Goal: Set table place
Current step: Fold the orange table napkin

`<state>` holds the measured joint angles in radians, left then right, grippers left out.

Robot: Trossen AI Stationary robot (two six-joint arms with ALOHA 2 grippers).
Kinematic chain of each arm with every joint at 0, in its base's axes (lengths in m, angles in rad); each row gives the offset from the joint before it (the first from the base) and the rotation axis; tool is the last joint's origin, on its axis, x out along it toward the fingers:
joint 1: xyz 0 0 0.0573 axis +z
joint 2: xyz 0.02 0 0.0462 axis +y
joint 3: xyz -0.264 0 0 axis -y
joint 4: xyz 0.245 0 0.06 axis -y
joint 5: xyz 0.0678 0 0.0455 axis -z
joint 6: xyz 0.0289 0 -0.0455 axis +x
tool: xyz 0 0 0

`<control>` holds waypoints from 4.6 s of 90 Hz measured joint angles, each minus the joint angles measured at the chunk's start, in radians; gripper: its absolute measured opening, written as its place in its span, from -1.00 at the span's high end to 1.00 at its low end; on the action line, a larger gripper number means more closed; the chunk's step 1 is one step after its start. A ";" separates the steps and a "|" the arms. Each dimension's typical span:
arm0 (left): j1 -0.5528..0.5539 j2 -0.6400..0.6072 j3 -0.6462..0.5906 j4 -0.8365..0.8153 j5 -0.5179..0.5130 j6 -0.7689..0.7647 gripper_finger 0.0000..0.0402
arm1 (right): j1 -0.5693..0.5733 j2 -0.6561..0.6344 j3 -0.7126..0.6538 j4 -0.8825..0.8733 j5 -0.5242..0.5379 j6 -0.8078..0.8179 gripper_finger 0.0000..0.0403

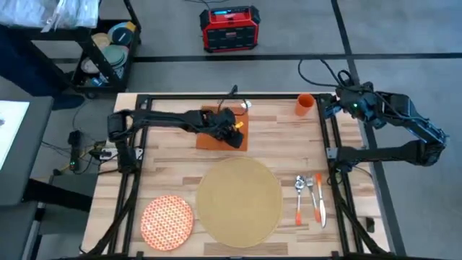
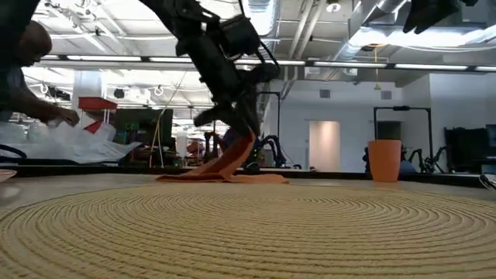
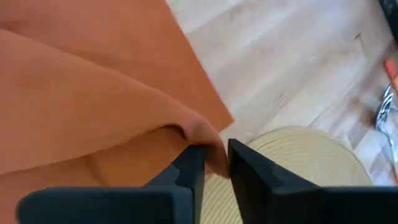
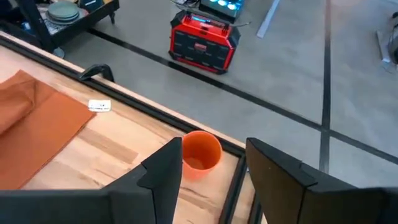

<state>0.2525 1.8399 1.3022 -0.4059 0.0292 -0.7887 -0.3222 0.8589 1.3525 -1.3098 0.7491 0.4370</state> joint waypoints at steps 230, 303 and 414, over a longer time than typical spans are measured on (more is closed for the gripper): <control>0.368 -0.072 -0.151 -0.247 -0.029 0.351 0.54 | 0.001 0.018 0.000 -0.040 -0.077 -0.053 0.16; 0.381 -0.071 -0.275 -0.072 0.058 0.364 0.54 | 0.001 0.018 0.000 -0.012 -0.074 -0.053 0.16; 0.382 -0.071 -0.186 -0.002 0.228 0.121 1.00 | 0.000 0.064 0.000 0.001 -0.069 -0.082 0.16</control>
<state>0.6344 1.7687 1.1164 -0.4083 0.2568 -0.6674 -0.3225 0.9230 1.3525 -1.3087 0.6800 0.3546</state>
